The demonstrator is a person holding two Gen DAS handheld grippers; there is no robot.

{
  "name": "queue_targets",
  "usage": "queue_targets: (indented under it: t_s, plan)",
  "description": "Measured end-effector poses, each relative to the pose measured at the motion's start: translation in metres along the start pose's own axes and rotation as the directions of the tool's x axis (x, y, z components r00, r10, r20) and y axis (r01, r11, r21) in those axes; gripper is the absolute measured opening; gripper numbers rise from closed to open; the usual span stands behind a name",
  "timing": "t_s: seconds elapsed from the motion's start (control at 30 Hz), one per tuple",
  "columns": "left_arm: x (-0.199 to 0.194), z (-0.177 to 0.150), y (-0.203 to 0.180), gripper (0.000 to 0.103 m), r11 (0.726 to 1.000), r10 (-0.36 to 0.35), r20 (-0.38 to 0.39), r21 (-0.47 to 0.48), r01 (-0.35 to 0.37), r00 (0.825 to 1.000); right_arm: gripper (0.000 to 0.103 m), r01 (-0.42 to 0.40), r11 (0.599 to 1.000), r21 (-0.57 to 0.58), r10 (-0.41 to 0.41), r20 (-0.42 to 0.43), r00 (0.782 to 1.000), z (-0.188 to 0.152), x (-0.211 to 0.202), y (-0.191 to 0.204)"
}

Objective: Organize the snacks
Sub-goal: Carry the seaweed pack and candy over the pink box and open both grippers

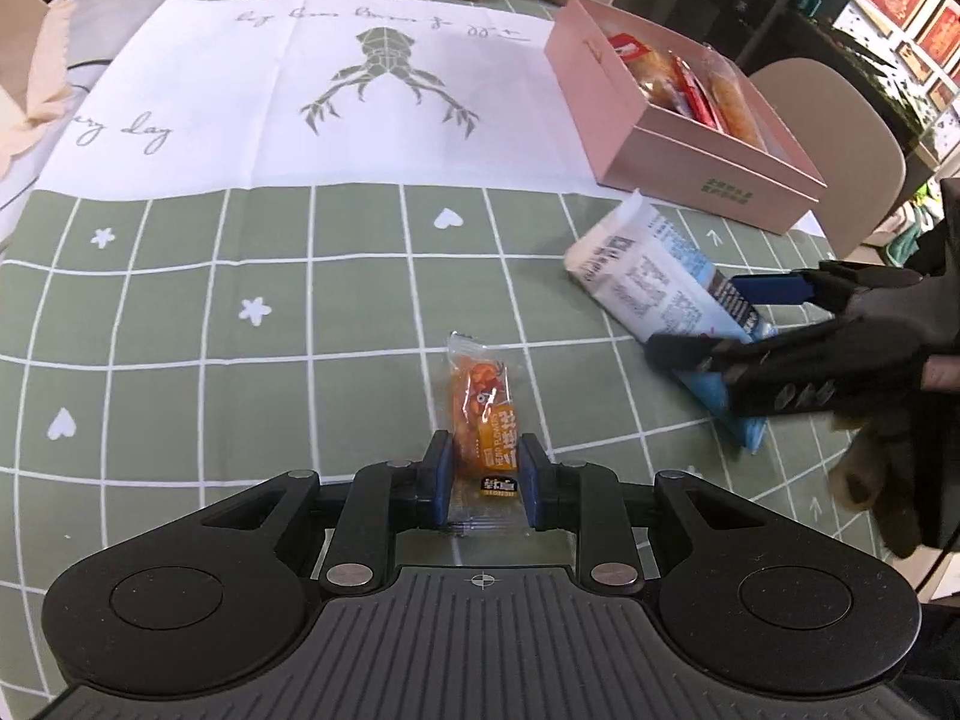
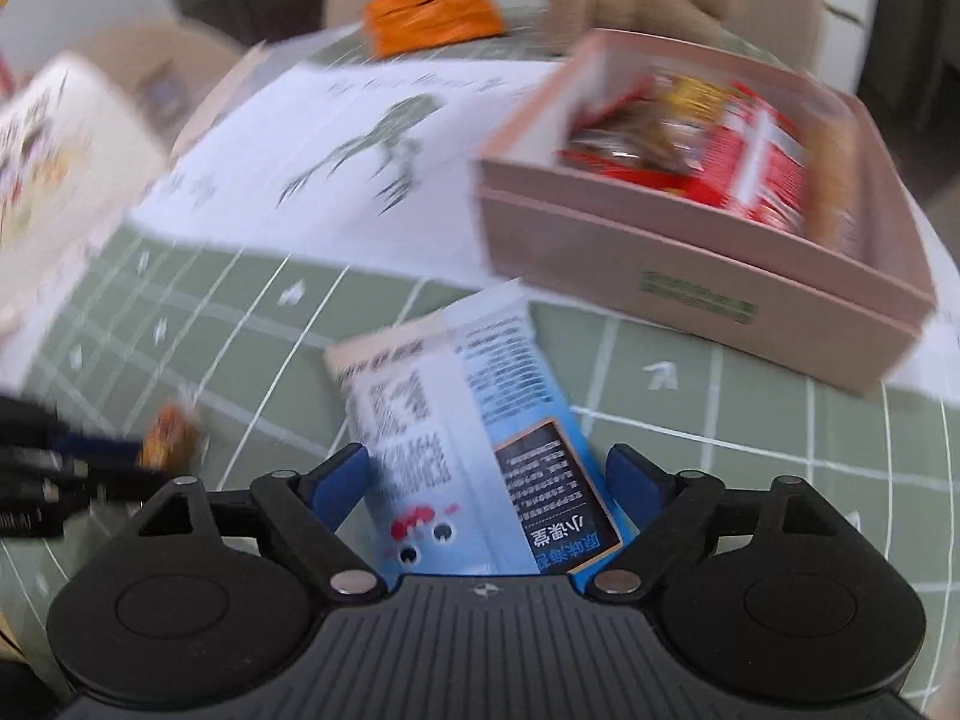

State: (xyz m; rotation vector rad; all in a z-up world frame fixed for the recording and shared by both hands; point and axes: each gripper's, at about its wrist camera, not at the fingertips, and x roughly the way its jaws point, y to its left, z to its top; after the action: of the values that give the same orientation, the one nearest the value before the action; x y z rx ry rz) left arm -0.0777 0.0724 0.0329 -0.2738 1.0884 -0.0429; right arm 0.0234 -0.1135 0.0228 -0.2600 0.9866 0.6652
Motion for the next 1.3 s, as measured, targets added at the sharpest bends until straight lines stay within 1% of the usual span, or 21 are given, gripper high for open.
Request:
queue_targets:
  t_s: [0.07, 0.13, 0.2, 0.23, 0.27, 0.37, 0.5, 0.57, 0.63, 0.7, 0.77, 0.8, 0.83, 0.87, 0.9, 0.93, 0.97, 1.03, 1.17, 1.23, 1.3]
  plan:
    - [0.001, 0.0, -0.001, 0.027, 1.0, -0.006, -0.002, 0.004, 0.006, 1.0, 0.094, 0.049, 0.997, -0.067, -0.048, 0.009, 0.999, -0.005, 0.003, 0.013]
    - [0.002, 0.0, -0.003, 0.027, 1.0, -0.012, -0.004, 0.006, 0.012, 1.0, 0.095, 0.047, 0.997, -0.067, -0.045, 0.035, 0.998, -0.01, 0.001, 0.016]
    - [0.001, 0.0, -0.002, 0.028, 1.0, -0.019, -0.005, 0.004, 0.019, 1.0, 0.095, 0.034, 0.997, -0.073, -0.032, 0.019, 0.999, -0.011, 0.0, 0.016]
    - [0.001, 0.0, -0.002, 0.028, 1.0, -0.024, -0.005, 0.002, 0.024, 1.0, 0.094, 0.031, 0.996, -0.079, -0.031, 0.006, 1.0, -0.01, -0.002, 0.016]
    - [0.003, 0.001, -0.002, 0.028, 1.0, -0.028, -0.005, 0.002, 0.028, 1.0, 0.083, 0.032, 0.997, -0.075, -0.032, 0.003, 0.999, -0.01, -0.007, 0.014]
    - [0.004, 0.001, -0.002, 0.028, 0.999, -0.037, -0.005, 0.006, 0.037, 0.999, 0.078, 0.048, 0.997, -0.066, -0.049, -0.009, 0.999, -0.015, -0.025, 0.008]
    - [0.005, 0.003, -0.005, 0.027, 0.998, -0.055, 0.006, 0.017, 0.055, 0.998, 0.078, 0.056, 0.998, -0.022, -0.055, 0.052, 0.997, -0.026, -0.067, -0.009]
    - [0.001, 0.009, -0.01, 0.026, 0.993, -0.117, 0.034, 0.01, 0.117, 0.993, 0.078, 0.092, 0.996, 0.003, -0.092, 0.104, 0.99, -0.029, -0.091, -0.02]
    - [-0.013, 0.029, -0.02, 0.026, 0.98, -0.199, 0.091, 0.027, 0.198, 0.976, 0.078, 0.171, 0.985, 0.026, -0.172, 0.194, 0.966, -0.029, -0.123, -0.032]
    - [-0.031, 0.06, -0.038, 0.026, 0.965, -0.257, 0.163, 0.094, 0.244, 0.953, 0.078, 0.231, 0.97, 0.07, -0.241, 0.295, 0.925, -0.023, -0.157, -0.046]
    - [-0.048, 0.1, -0.062, 0.026, 0.947, -0.307, 0.236, 0.166, 0.273, 0.922, 0.079, 0.259, 0.958, 0.124, -0.287, 0.368, 0.884, -0.015, -0.183, -0.059]
    - [-0.053, 0.12, -0.071, 0.028, 0.937, -0.339, 0.267, 0.179, 0.299, 0.902, 0.08, 0.272, 0.95, 0.151, -0.31, 0.399, 0.863, -0.01, -0.195, -0.065]
    - [-0.055, 0.143, -0.08, 0.028, 0.92, -0.388, 0.3, 0.183, 0.347, 0.871, 0.08, 0.275, 0.946, 0.17, -0.322, 0.42, 0.848, -0.007, -0.202, -0.07]
    - [-0.052, 0.163, -0.086, 0.034, 0.903, -0.428, 0.317, 0.182, 0.388, 0.847, 0.08, 0.27, 0.945, 0.185, -0.325, 0.436, 0.839, -0.004, -0.207, -0.074]
    - [-0.043, 0.184, -0.09, 0.035, 0.891, -0.453, 0.317, 0.171, 0.42, 0.833, 0.08, 0.26, 0.945, 0.198, -0.324, 0.447, 0.834, -0.001, -0.21, -0.078]
    - [-0.032, 0.2, -0.092, 0.033, 0.892, -0.452, 0.306, 0.152, 0.426, 0.838, 0.08, 0.255, 0.943, 0.213, -0.326, 0.449, 0.832, 0.002, -0.211, -0.082]
    - [-0.022, 0.211, -0.093, 0.032, 0.899, -0.439, 0.3, 0.137, 0.417, 0.847, 0.08, 0.252, 0.941, 0.227, -0.33, 0.444, 0.833, 0.004, -0.209, -0.085]
    - [-0.01, 0.22, -0.088, 0.033, 0.915, -0.404, 0.307, 0.125, 0.384, 0.862, 0.08, 0.247, 0.937, 0.246, -0.334, 0.431, 0.838, 0.007, -0.203, -0.09]
    - [-0.007, 0.203, -0.061, 0.033, 0.928, -0.368, 0.324, 0.071, 0.365, 0.872, 0.081, 0.232, 0.93, 0.284, -0.338, 0.418, 0.843, 0.011, -0.191, -0.103]
    - [-0.007, 0.187, -0.046, 0.033, 0.939, -0.336, 0.324, 0.045, 0.34, 0.885, 0.081, 0.205, 0.93, 0.304, -0.321, 0.405, 0.856, 0.023, -0.178, -0.108]
    - [-0.008, 0.171, -0.034, 0.033, 0.951, -0.299, 0.324, 0.018, 0.31, 0.898, 0.081, 0.159, 0.941, 0.299, -0.276, 0.405, 0.872, 0.043, -0.162, -0.11]
